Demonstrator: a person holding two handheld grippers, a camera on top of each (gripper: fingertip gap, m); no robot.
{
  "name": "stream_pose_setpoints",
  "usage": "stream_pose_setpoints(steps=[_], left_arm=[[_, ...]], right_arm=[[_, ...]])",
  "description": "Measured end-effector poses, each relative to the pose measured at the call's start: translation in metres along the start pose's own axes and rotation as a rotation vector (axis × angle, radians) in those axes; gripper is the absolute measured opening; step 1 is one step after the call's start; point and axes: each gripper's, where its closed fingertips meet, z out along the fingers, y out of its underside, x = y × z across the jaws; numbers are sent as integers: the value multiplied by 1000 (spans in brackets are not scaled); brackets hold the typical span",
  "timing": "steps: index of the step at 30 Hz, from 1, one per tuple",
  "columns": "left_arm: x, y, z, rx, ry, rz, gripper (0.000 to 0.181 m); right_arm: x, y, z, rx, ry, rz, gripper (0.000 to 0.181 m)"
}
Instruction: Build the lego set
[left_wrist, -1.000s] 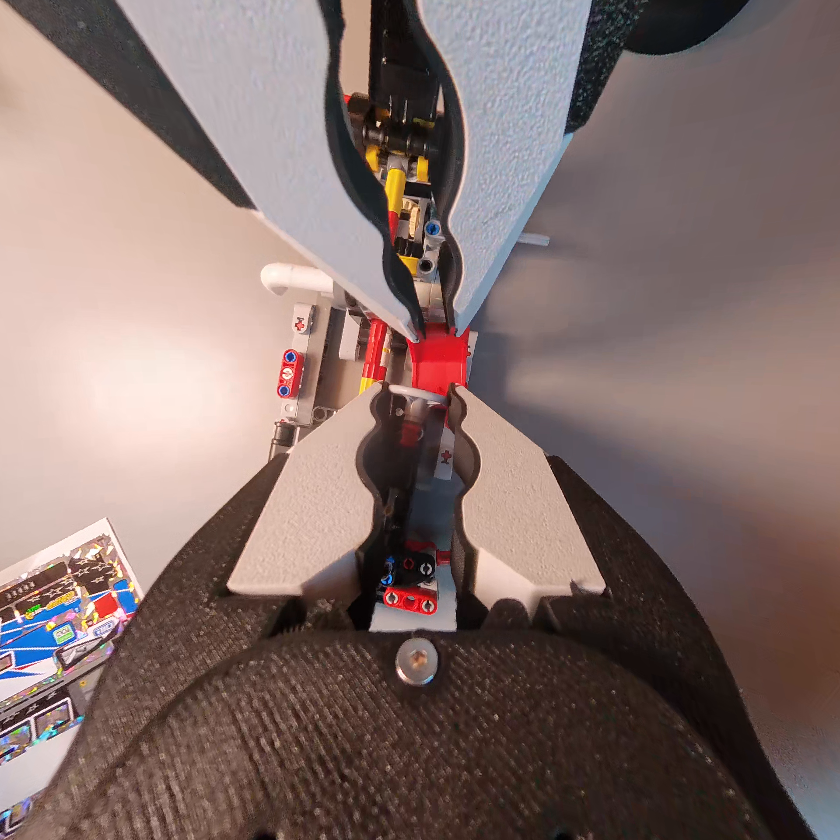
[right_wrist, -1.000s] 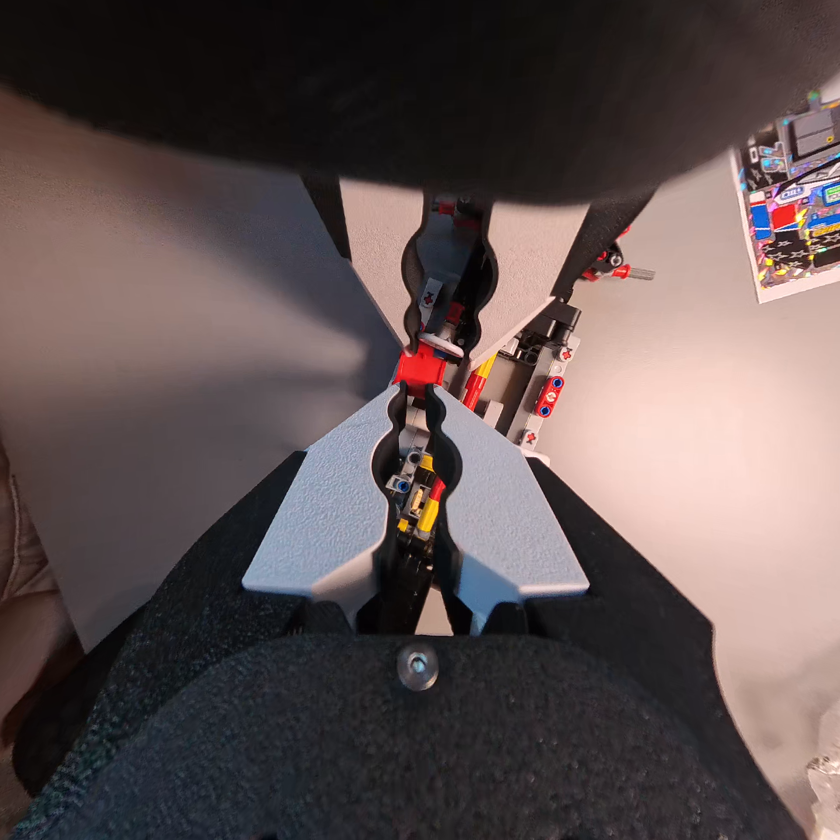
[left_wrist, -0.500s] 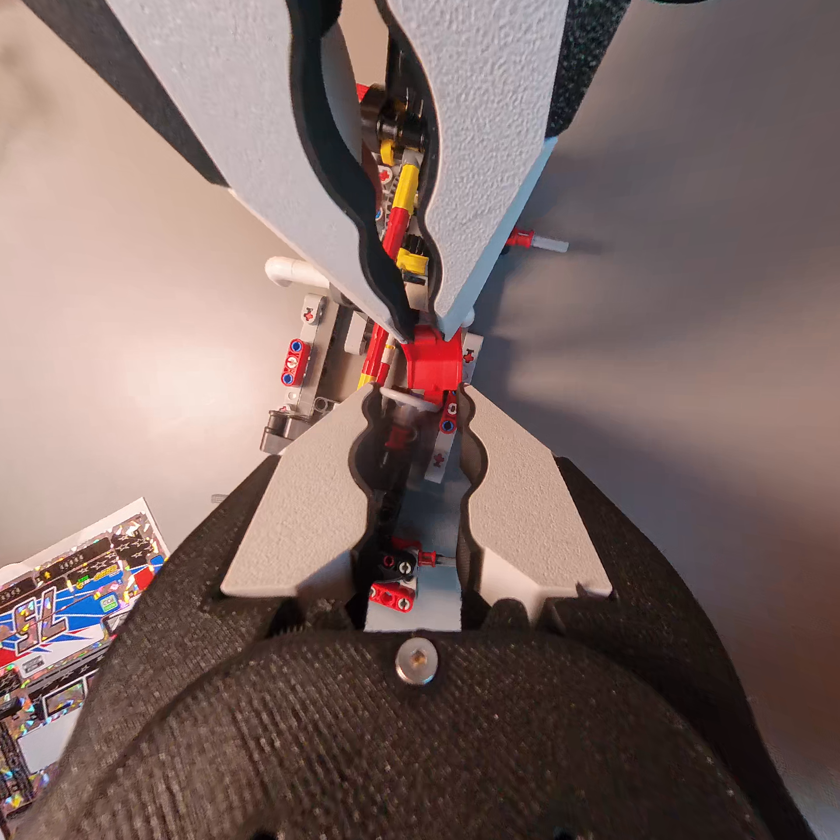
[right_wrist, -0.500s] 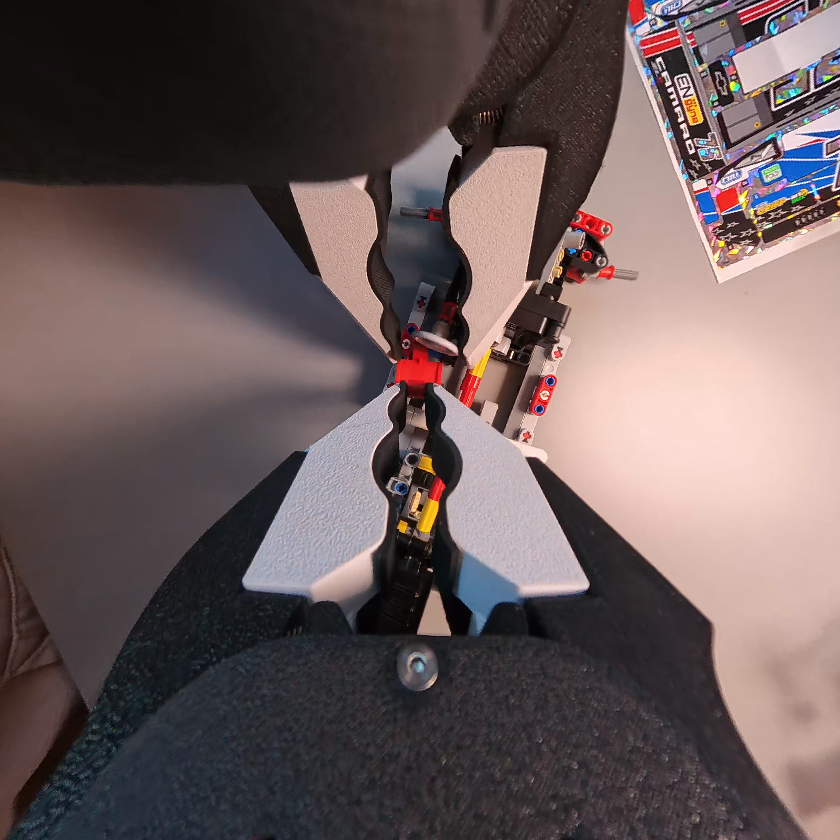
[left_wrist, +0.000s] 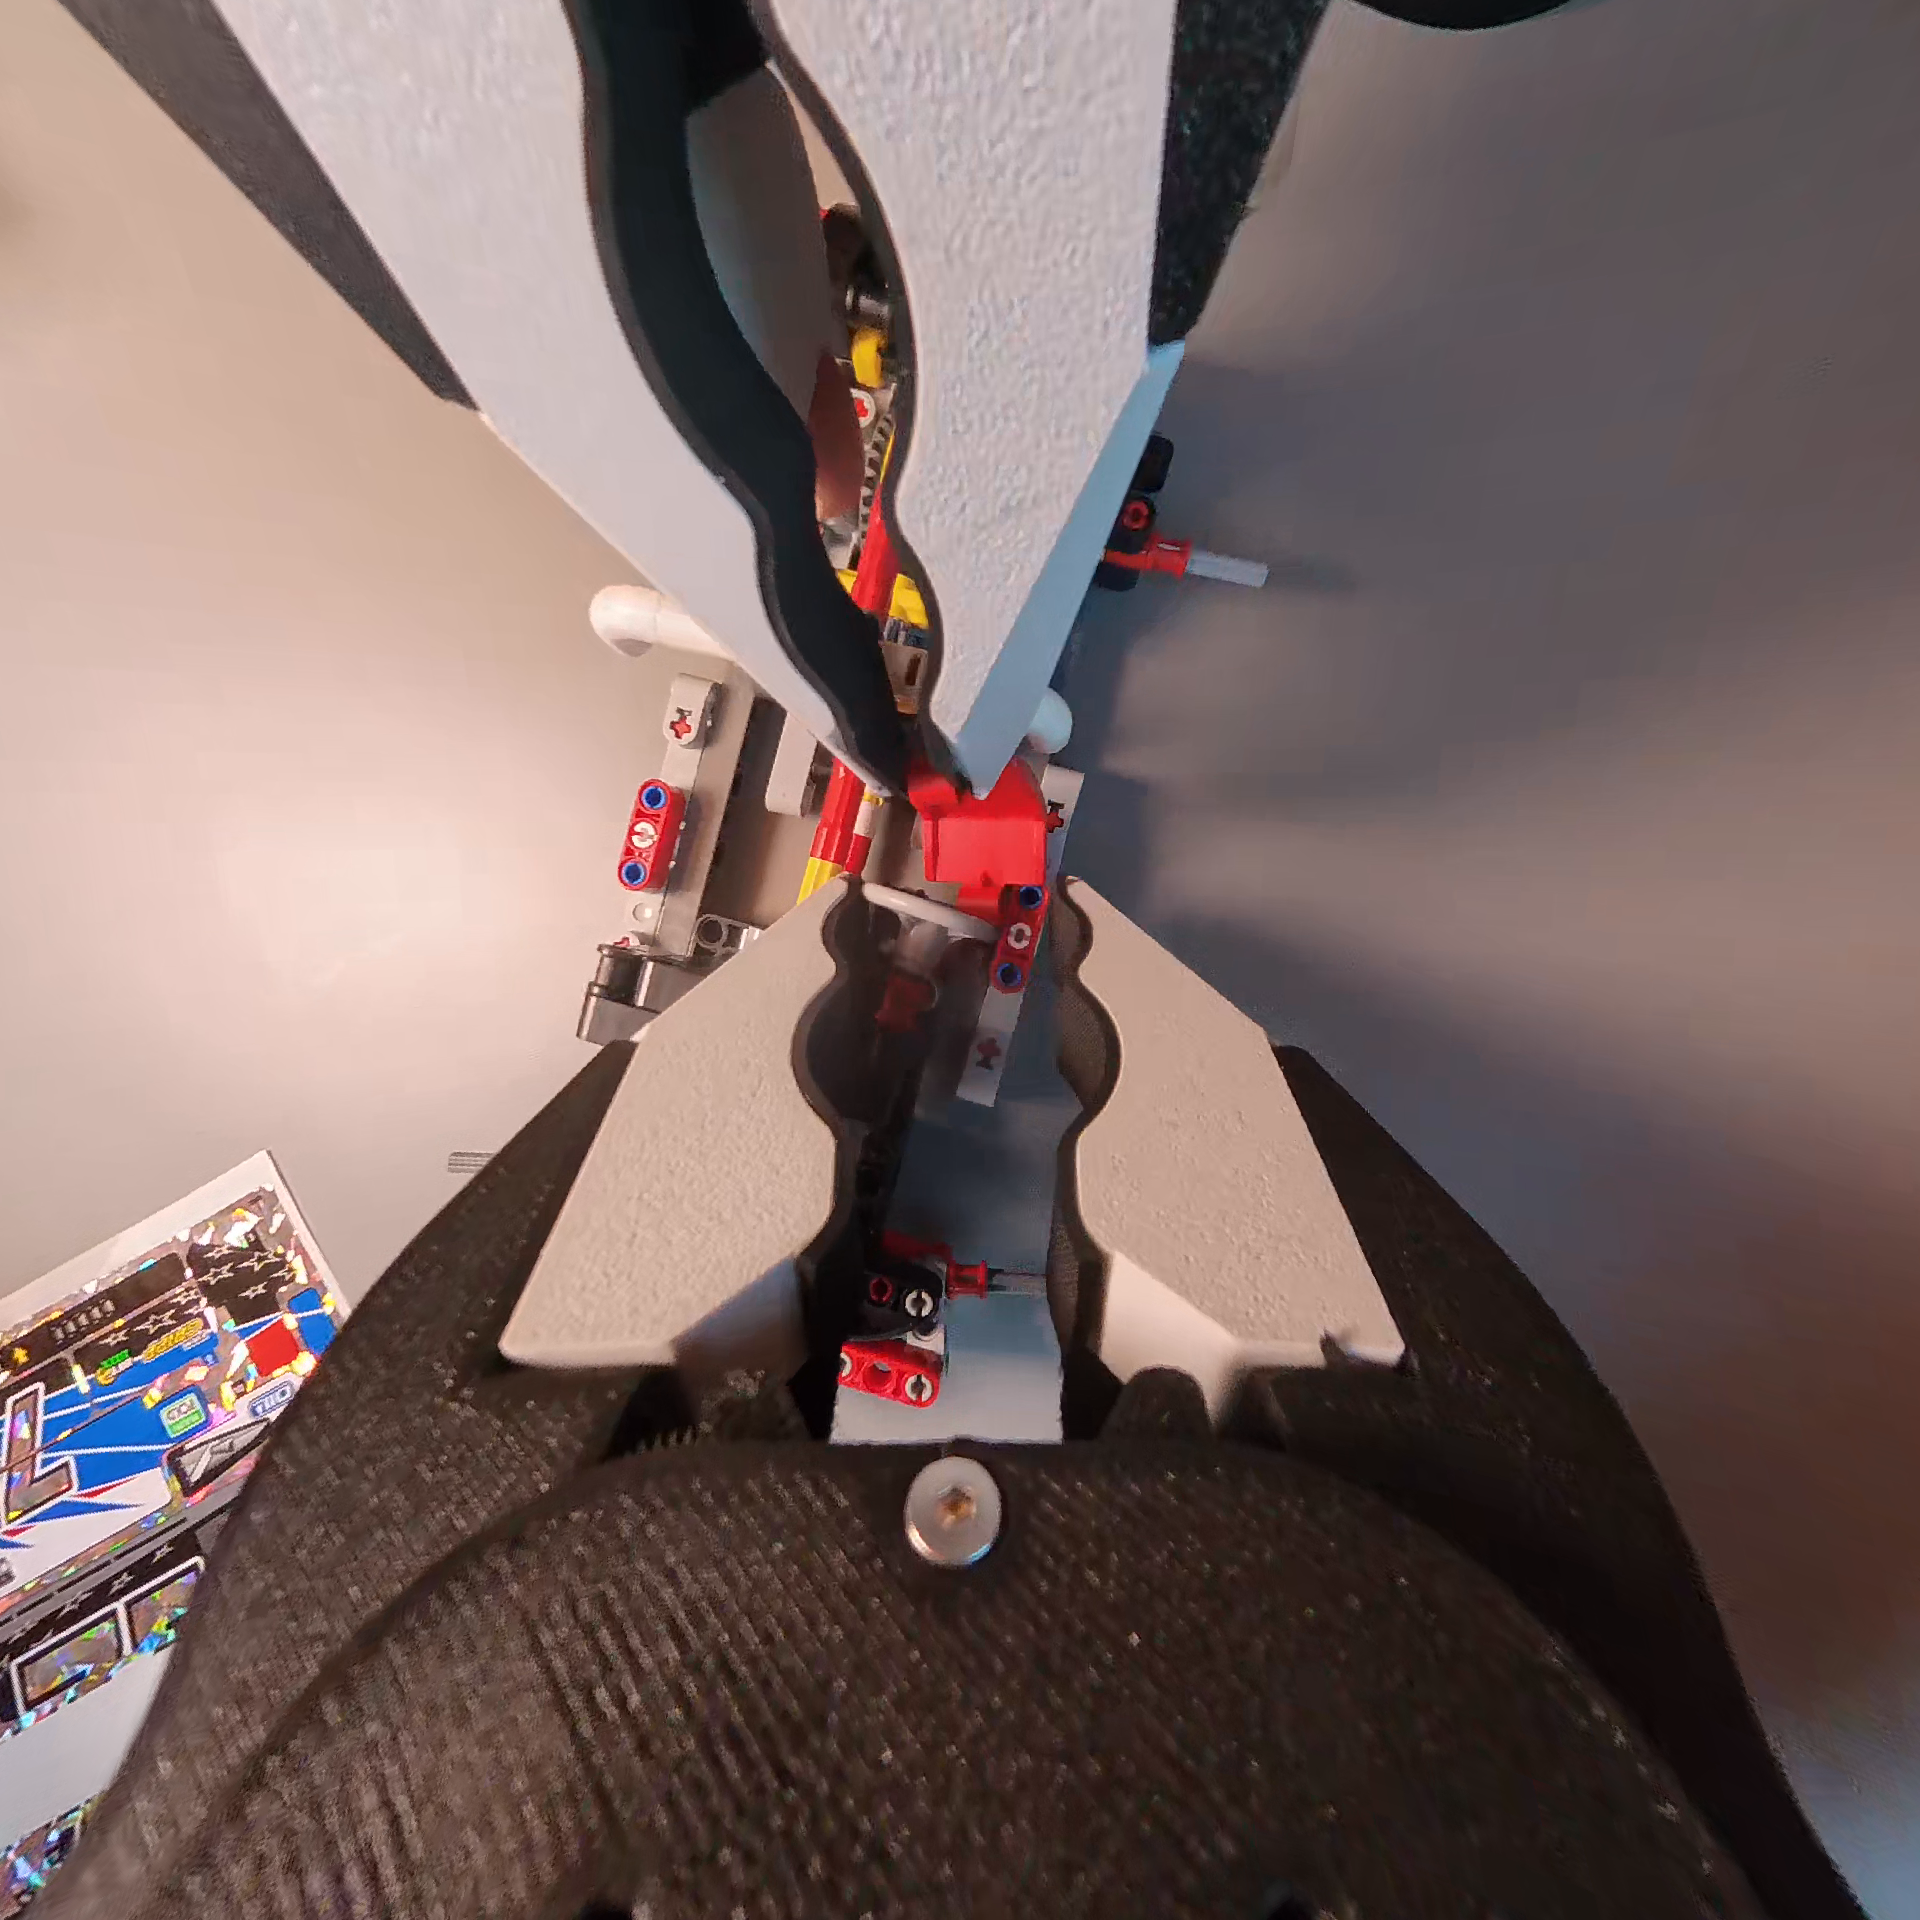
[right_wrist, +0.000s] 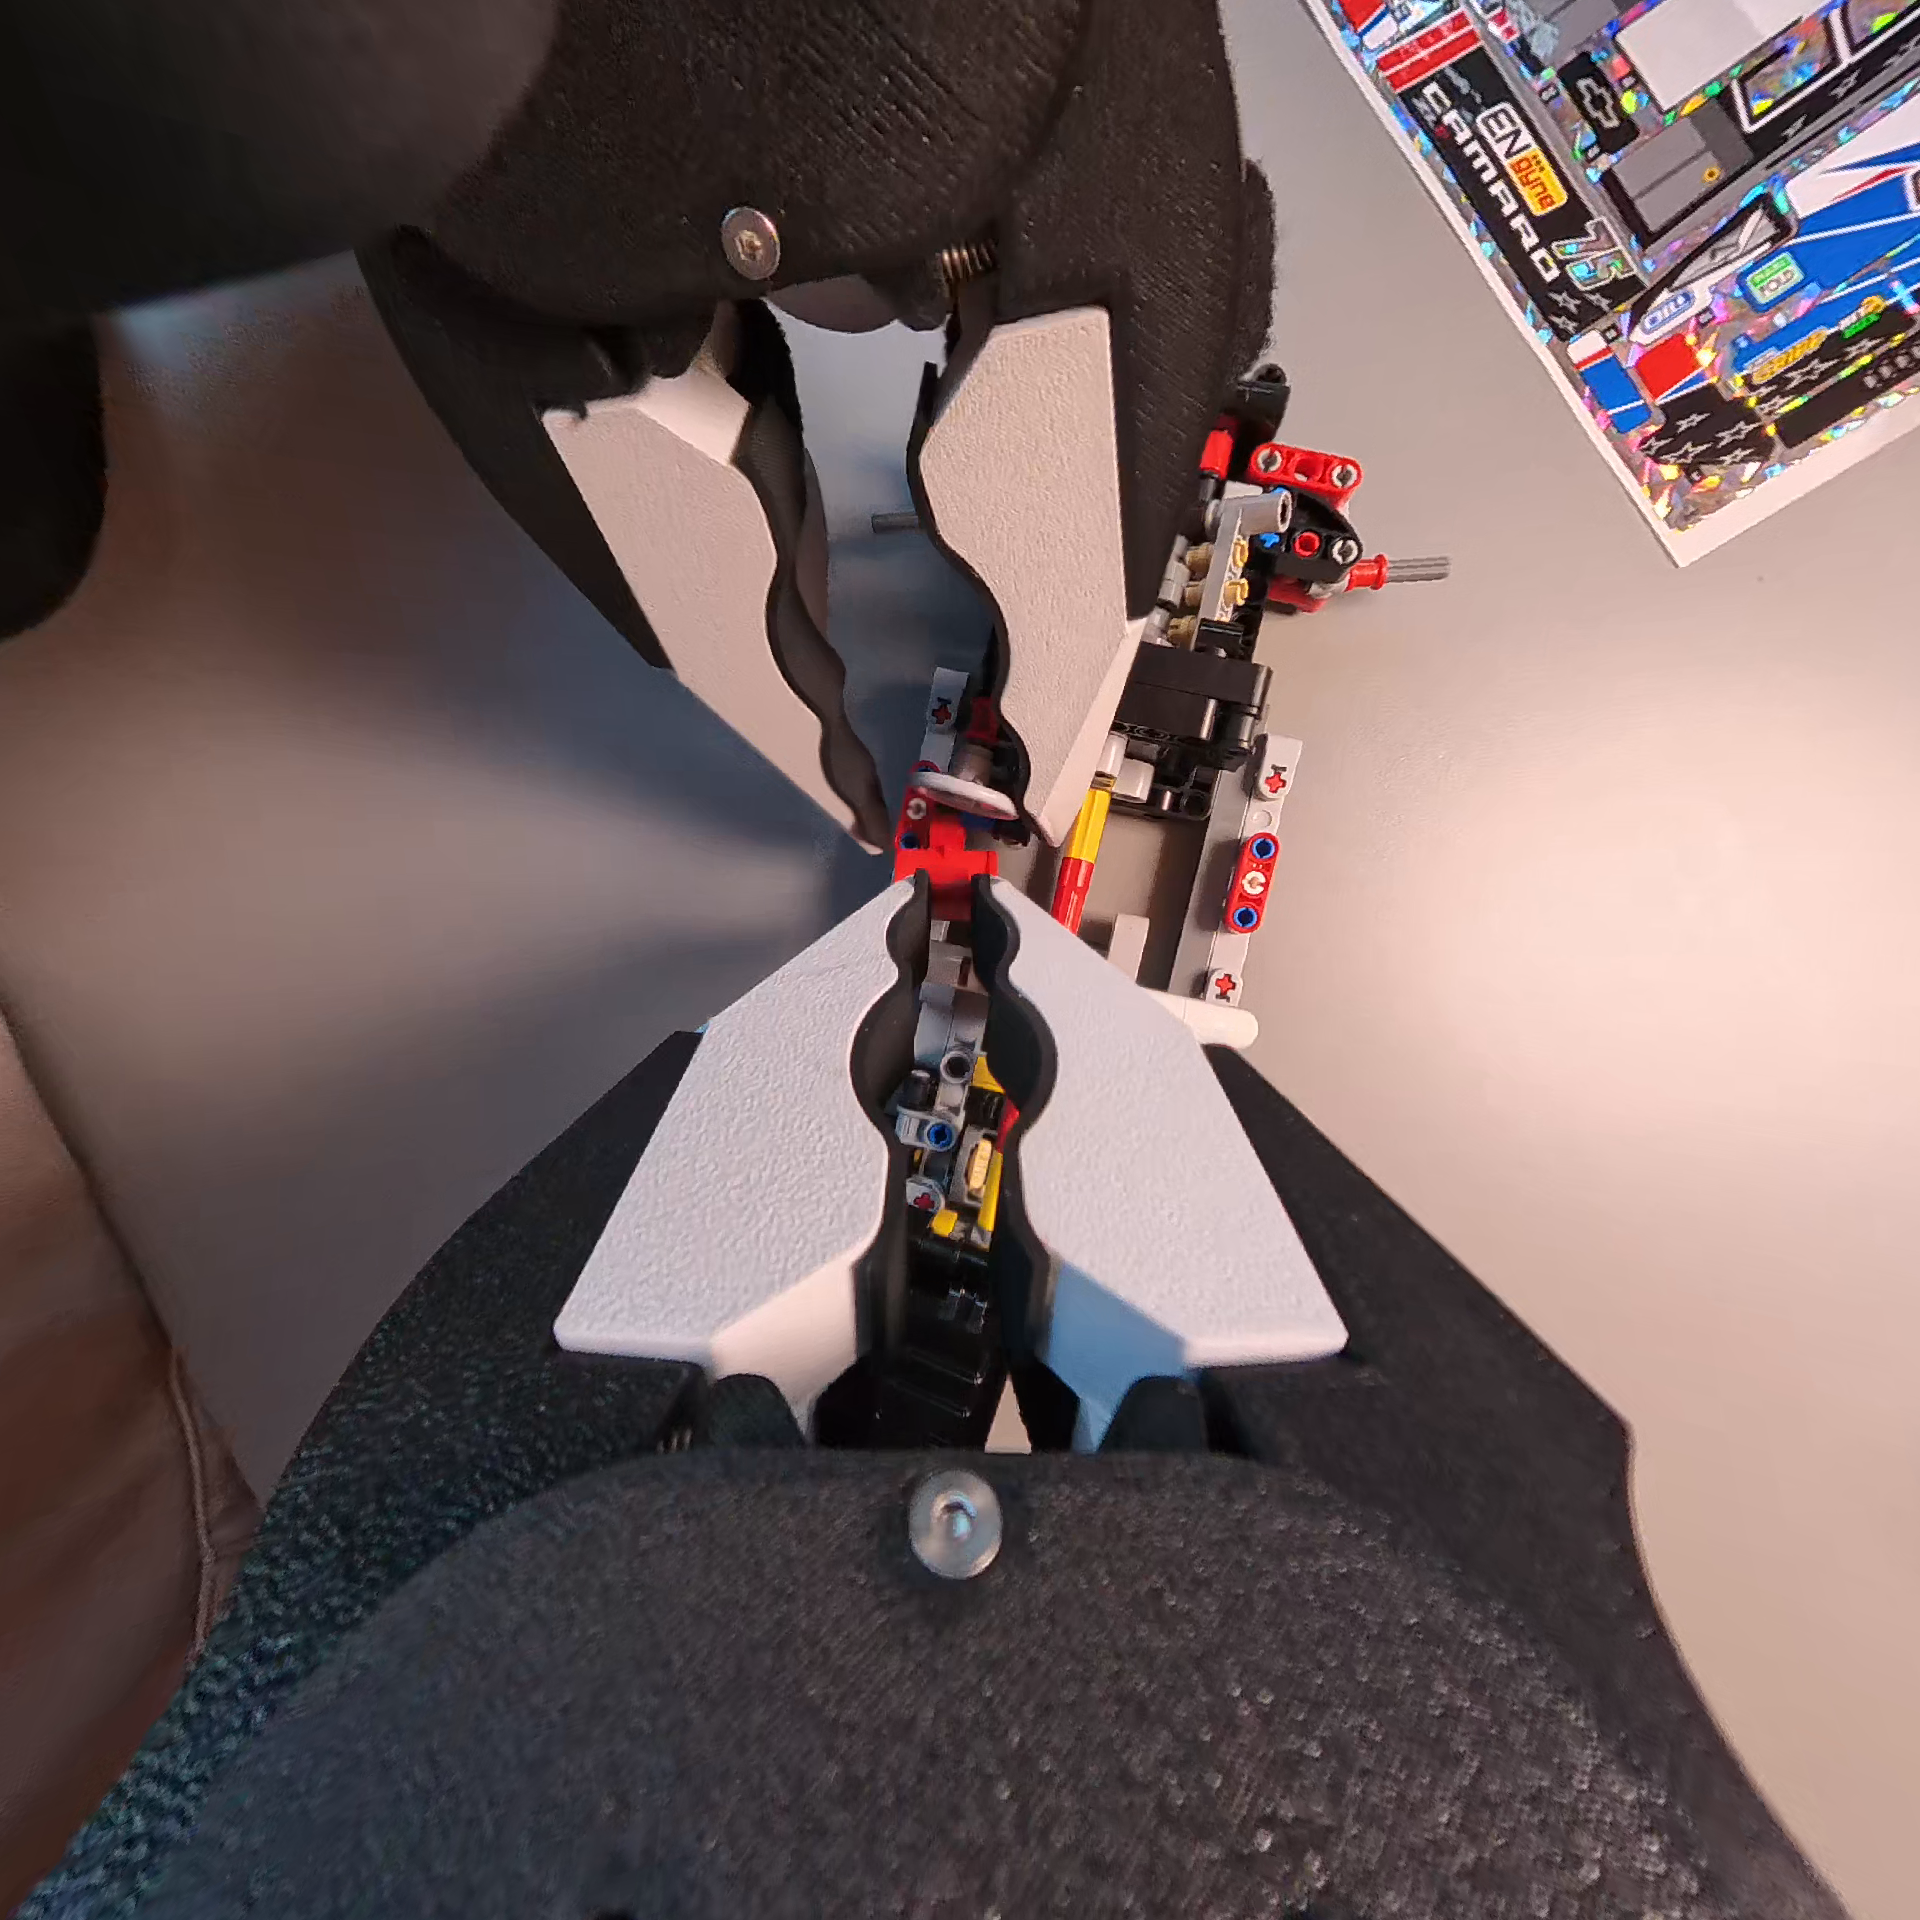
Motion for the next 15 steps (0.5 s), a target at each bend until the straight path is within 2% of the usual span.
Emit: stream_pose_setpoints(steps=[15], left_arm=[[1, 3, -4, 76, -30, 10, 32]], right_arm=[[1, -11, 4, 16, -2, 74, 5]])
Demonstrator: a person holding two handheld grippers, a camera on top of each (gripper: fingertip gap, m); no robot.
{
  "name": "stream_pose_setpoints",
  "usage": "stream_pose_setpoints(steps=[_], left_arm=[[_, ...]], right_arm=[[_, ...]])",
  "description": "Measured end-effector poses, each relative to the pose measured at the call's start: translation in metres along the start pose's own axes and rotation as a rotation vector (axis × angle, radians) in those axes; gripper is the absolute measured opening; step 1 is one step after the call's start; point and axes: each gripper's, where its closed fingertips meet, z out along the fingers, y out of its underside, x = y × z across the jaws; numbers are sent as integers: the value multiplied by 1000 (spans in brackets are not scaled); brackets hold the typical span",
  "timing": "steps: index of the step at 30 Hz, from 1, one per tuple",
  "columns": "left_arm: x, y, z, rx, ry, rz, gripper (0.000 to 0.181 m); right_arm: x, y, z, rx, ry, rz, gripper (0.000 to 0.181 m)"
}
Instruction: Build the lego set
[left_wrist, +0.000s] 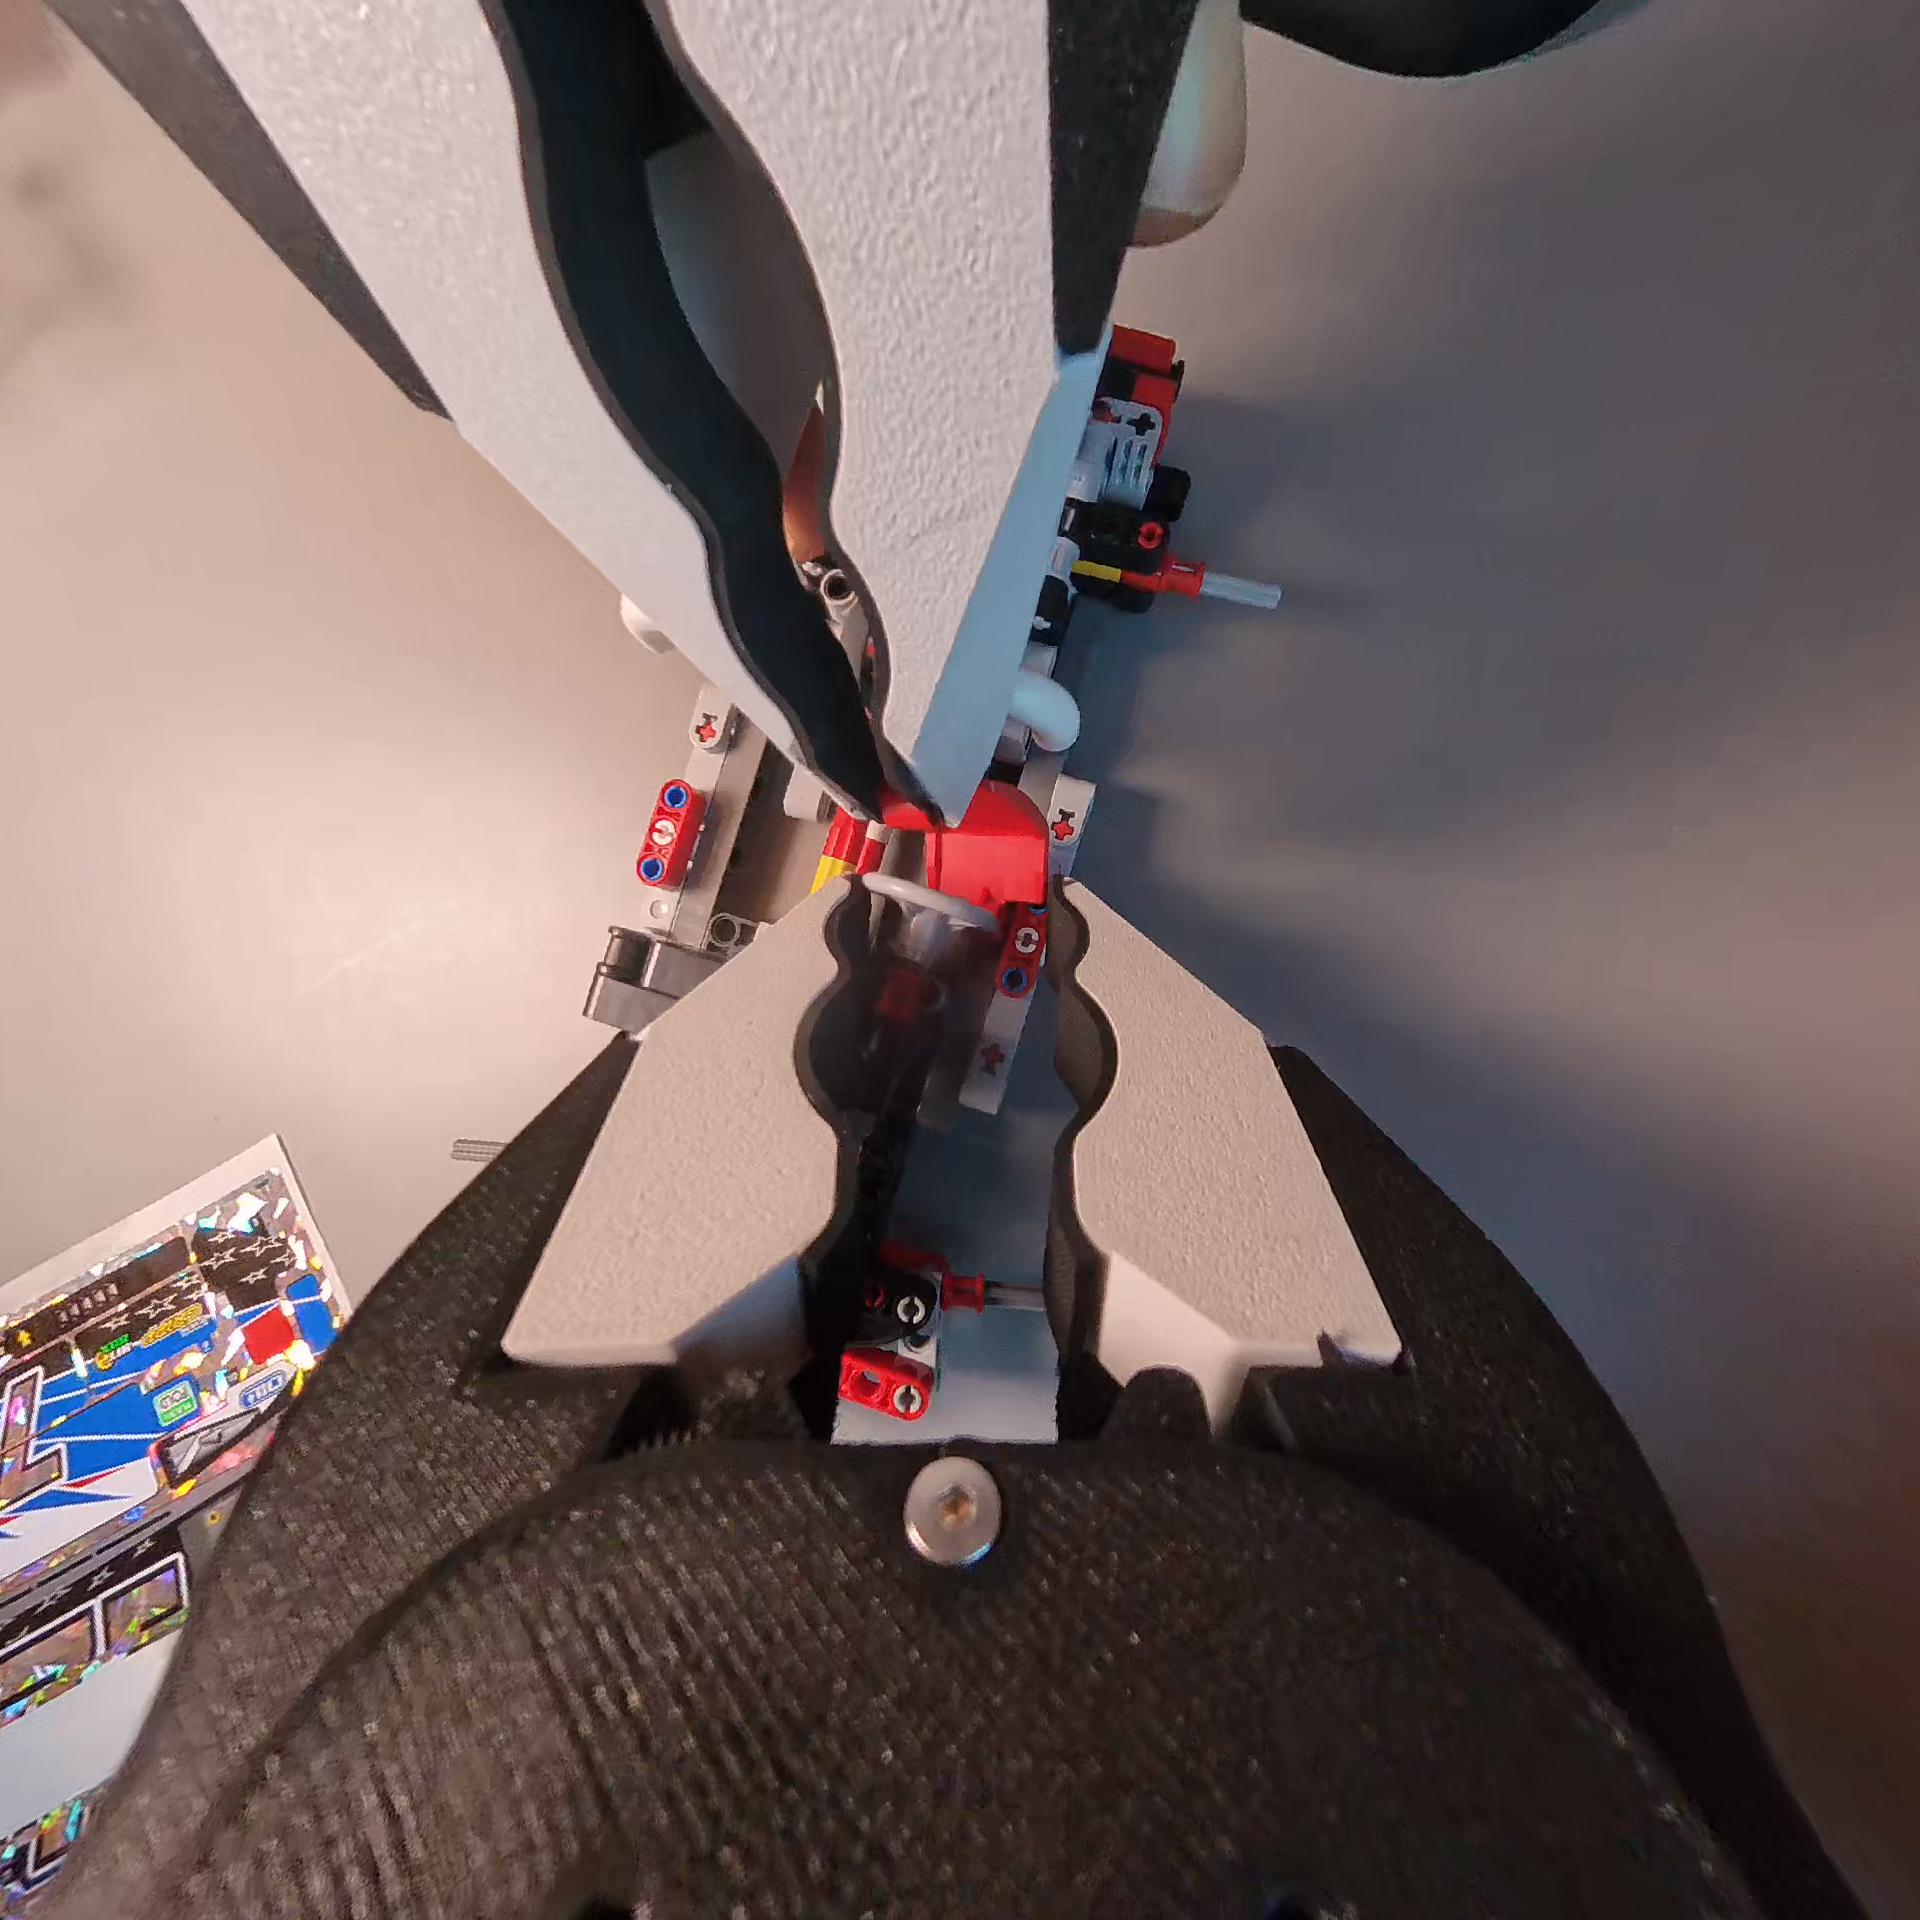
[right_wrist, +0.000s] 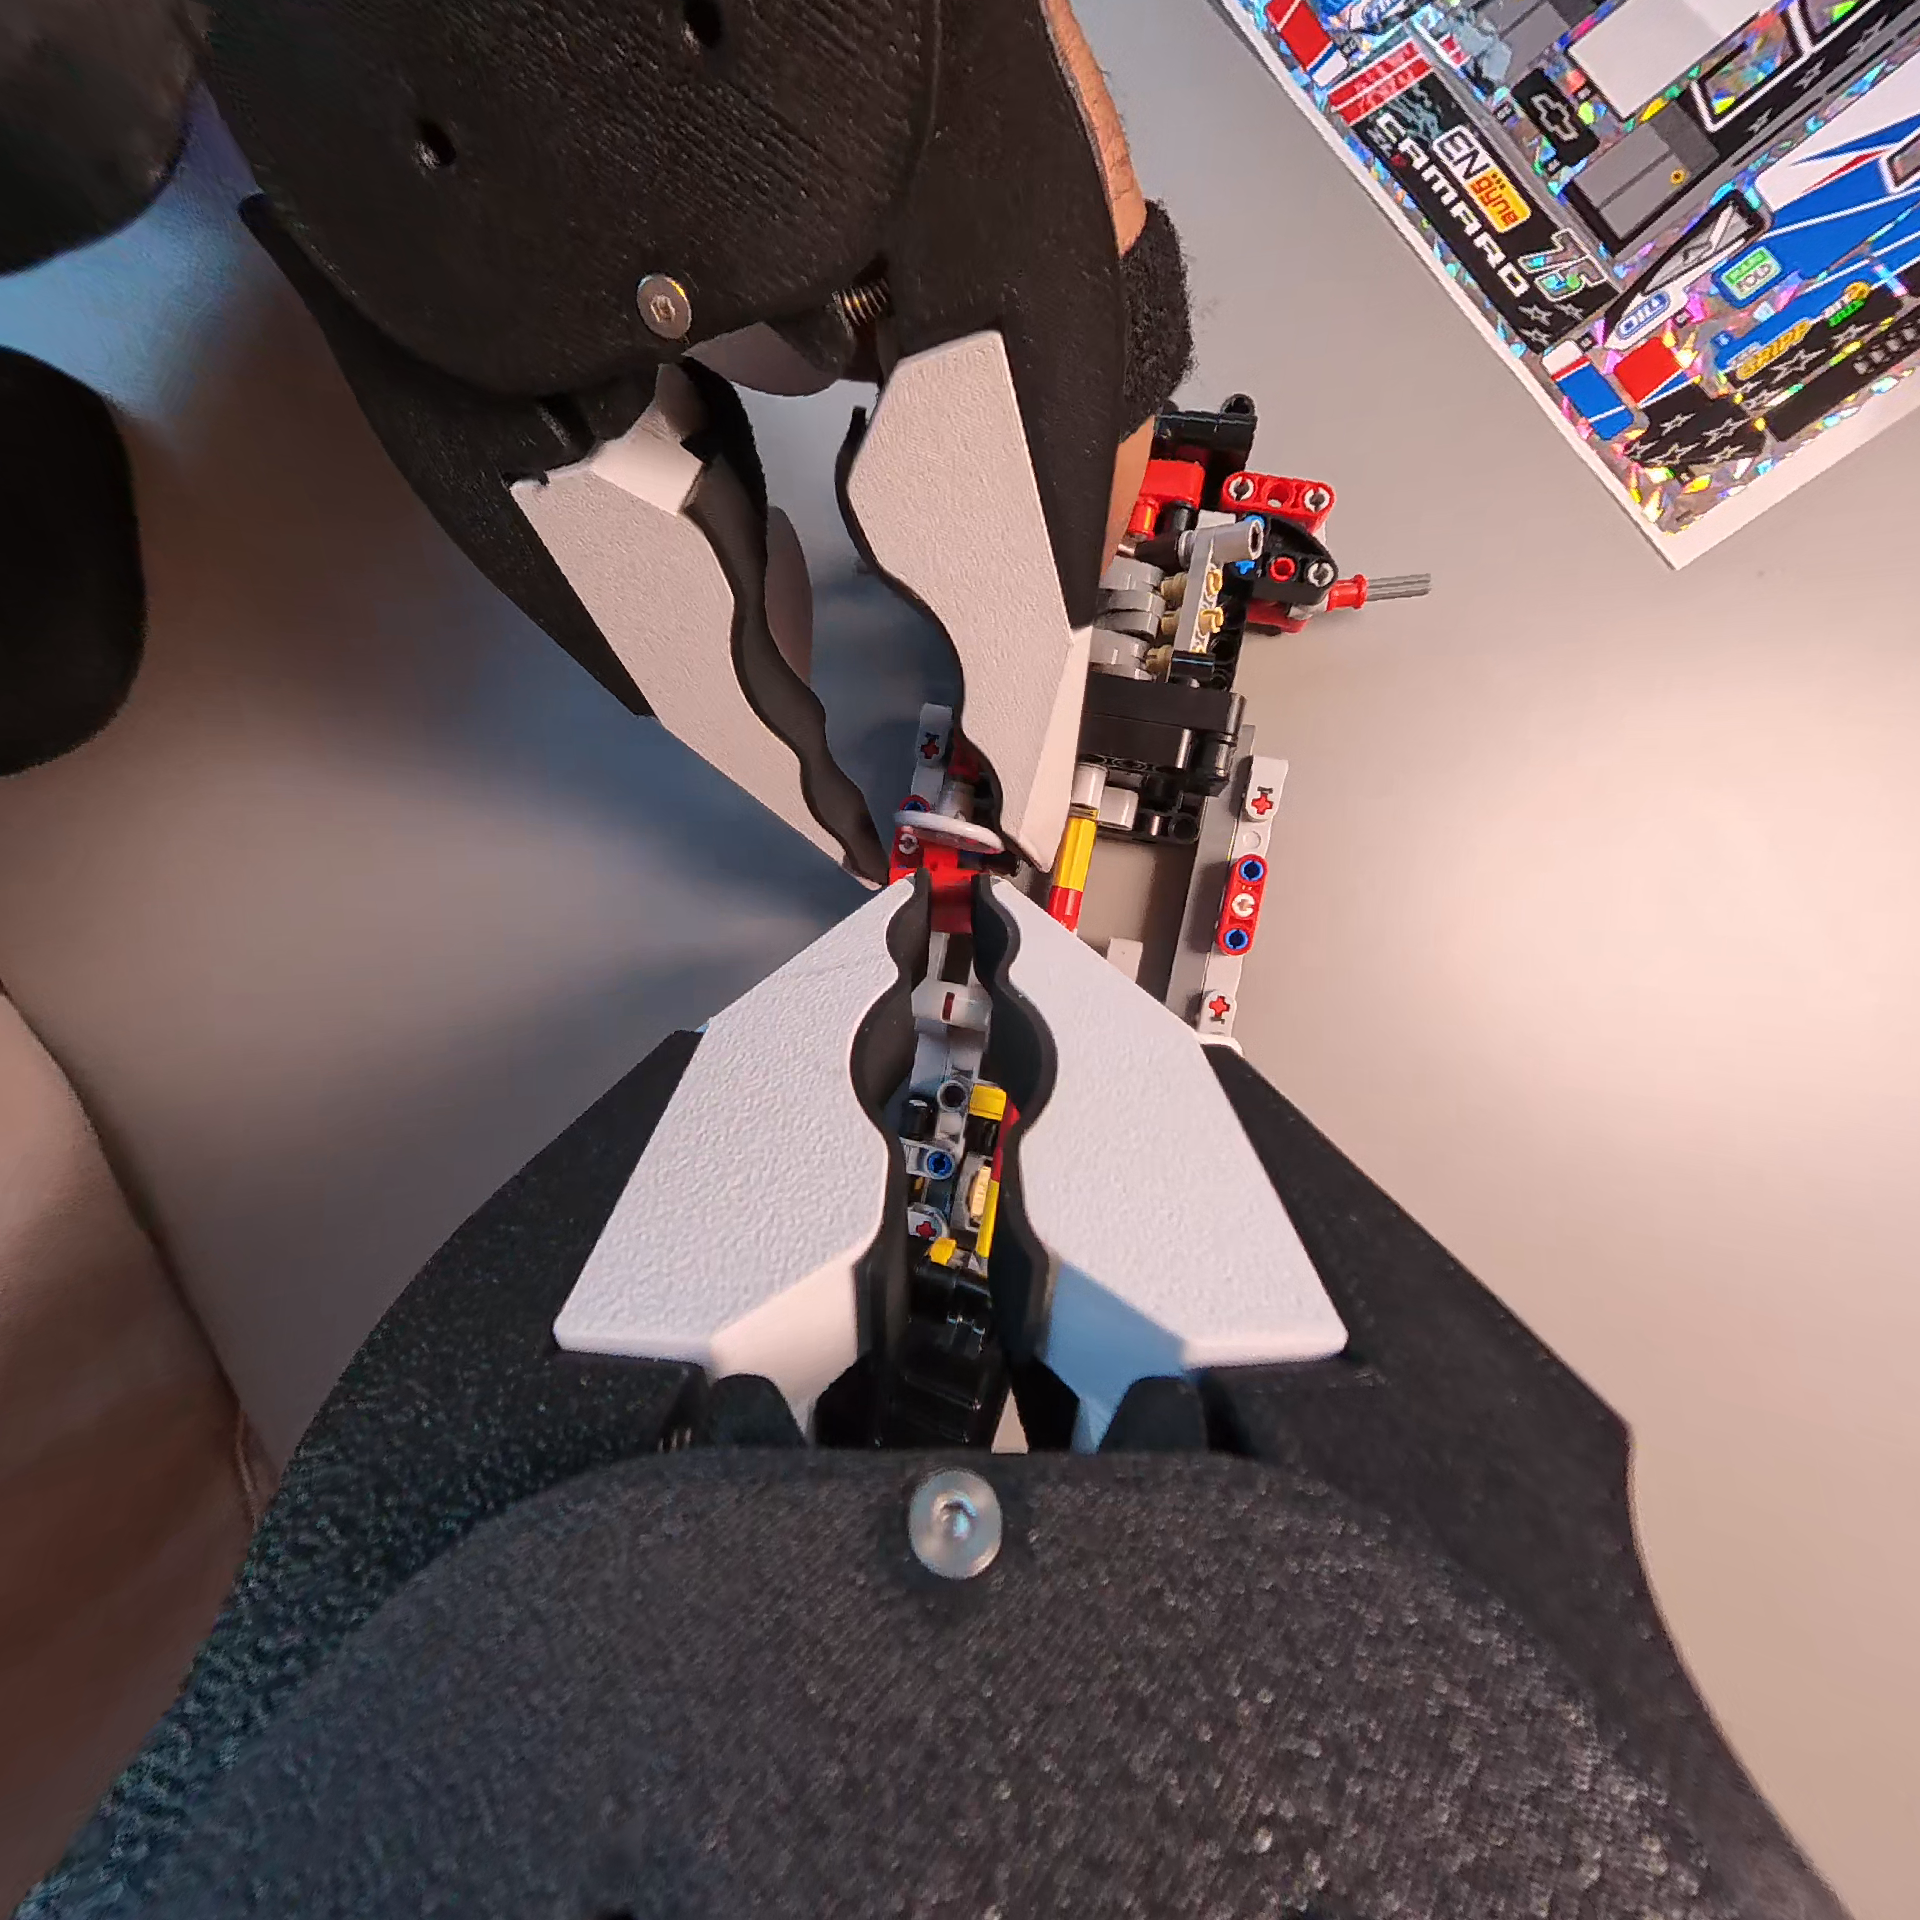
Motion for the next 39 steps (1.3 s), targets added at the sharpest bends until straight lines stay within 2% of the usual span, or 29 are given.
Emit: stream_pose_setpoints(steps=[4, 10, 16, 30, 39], left_arm=[[2, 2, -5, 36, 33, -29, 30], [2, 6, -8, 20, 35, -14, 26], [0, 13, -10, -63, 8, 60, 22], [1, 18, -12, -92, 16, 165, 17], [1, 18, -12, -96, 47, 127, 18]], right_arm=[[-1, 0, 2, -4, -5, 7, 5], [-2, -1, 4, -10, -7, 13, 5], [-7, -6, 8, 2, 0, -15, 5], [-12, -4, 10, -22, -46, -6, 5], [-12, -5, 11, -41, -49, -62, 5]])
